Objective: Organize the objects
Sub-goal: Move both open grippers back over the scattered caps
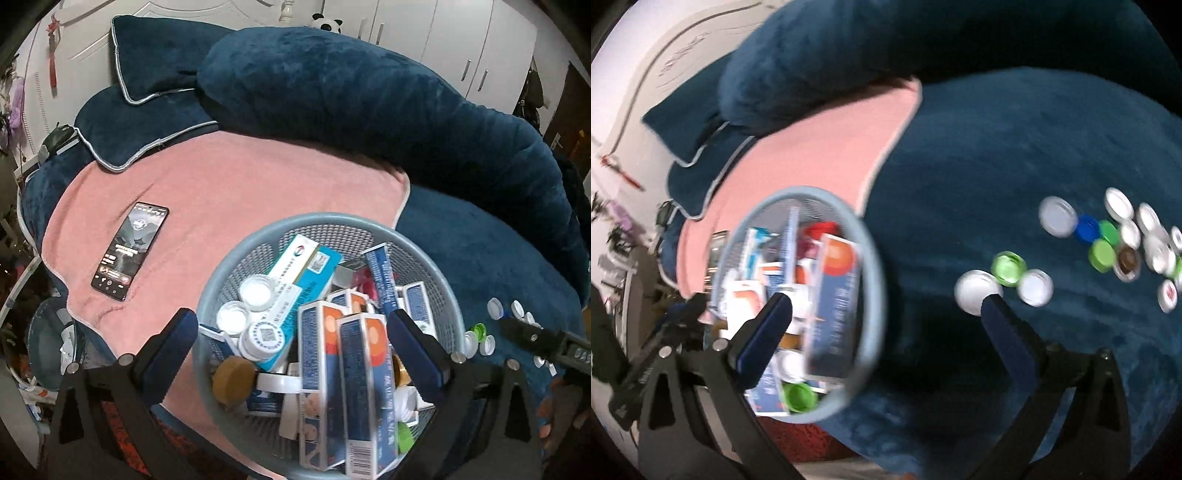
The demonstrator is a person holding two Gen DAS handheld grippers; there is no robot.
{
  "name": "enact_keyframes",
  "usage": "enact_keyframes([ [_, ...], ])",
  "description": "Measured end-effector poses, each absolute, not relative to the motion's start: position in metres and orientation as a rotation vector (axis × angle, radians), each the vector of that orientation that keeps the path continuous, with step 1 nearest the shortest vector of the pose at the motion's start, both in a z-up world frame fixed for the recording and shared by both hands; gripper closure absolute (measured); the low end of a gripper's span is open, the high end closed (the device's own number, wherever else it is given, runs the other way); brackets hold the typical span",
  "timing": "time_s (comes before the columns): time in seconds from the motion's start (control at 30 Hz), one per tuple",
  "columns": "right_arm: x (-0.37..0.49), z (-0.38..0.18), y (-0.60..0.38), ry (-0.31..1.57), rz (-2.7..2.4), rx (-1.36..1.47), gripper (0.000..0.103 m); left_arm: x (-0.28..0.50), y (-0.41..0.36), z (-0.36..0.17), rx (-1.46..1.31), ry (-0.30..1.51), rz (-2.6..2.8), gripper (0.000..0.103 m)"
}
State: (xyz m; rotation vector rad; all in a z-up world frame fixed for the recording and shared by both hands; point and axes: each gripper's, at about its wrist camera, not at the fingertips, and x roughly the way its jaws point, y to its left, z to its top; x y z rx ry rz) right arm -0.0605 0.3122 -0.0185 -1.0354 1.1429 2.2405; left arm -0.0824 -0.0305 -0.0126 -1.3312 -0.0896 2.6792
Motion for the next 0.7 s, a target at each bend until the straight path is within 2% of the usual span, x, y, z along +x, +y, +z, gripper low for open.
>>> enact_keyframes([
  [0.7, 0.003, -0.048, 0.353, 1.2, 2.094, -1.035, 0.0, -0.074, 0.02, -0.007, -1.301, 0.026, 2.622, 0.001],
])
